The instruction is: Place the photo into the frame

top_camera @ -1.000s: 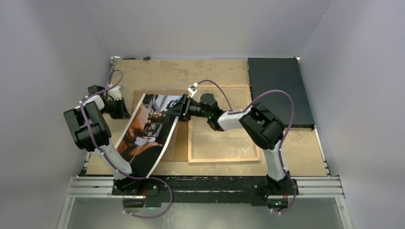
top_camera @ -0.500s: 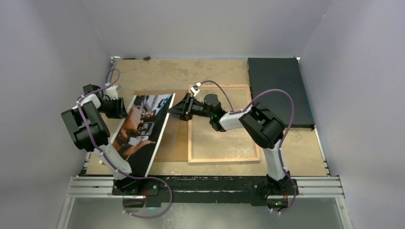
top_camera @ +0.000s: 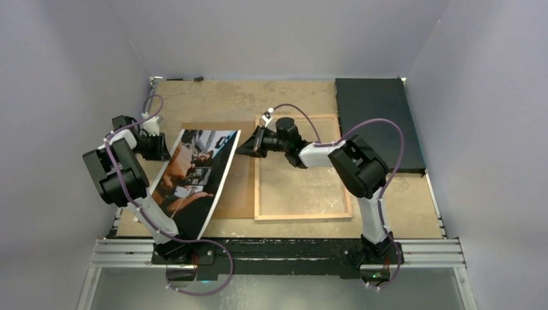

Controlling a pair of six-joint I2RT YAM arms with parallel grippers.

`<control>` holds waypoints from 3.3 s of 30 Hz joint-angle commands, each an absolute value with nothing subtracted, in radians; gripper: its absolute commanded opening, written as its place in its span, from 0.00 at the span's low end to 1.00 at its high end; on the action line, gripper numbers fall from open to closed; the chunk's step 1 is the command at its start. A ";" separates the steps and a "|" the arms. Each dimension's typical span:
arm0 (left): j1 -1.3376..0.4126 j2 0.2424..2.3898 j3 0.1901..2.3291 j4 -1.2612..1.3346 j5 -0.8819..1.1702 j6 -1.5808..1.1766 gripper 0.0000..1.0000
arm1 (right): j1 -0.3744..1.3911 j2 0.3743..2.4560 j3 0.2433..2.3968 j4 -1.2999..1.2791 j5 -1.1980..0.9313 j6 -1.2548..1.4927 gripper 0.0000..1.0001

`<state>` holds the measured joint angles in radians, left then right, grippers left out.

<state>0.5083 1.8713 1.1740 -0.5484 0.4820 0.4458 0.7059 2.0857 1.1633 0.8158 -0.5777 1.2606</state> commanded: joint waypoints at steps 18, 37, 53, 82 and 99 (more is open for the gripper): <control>0.163 1.767 1.104 -0.754 0.453 0.694 0.31 | 0.430 1.890 1.710 -0.066 -0.468 0.701 0.00; -0.233 1.816 1.067 -0.535 0.292 0.485 0.27 | 0.279 1.495 1.499 -0.347 -0.377 0.537 0.00; -0.091 1.992 1.159 -0.319 -0.156 0.529 0.20 | 0.278 1.342 1.372 -0.439 -0.433 0.514 0.00; -0.671 1.368 0.669 -0.241 0.032 0.518 0.59 | 0.252 1.250 1.283 -0.474 -0.433 0.532 0.00; -0.574 1.559 0.594 -0.054 -0.240 0.652 0.55 | 0.246 1.226 1.152 -0.440 -0.480 0.536 0.00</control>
<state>-0.6693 1.4761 0.6422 -0.0044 -0.1680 0.5797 0.2481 1.2713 1.1835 -0.4706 -0.4404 0.5343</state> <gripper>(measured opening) 0.561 0.005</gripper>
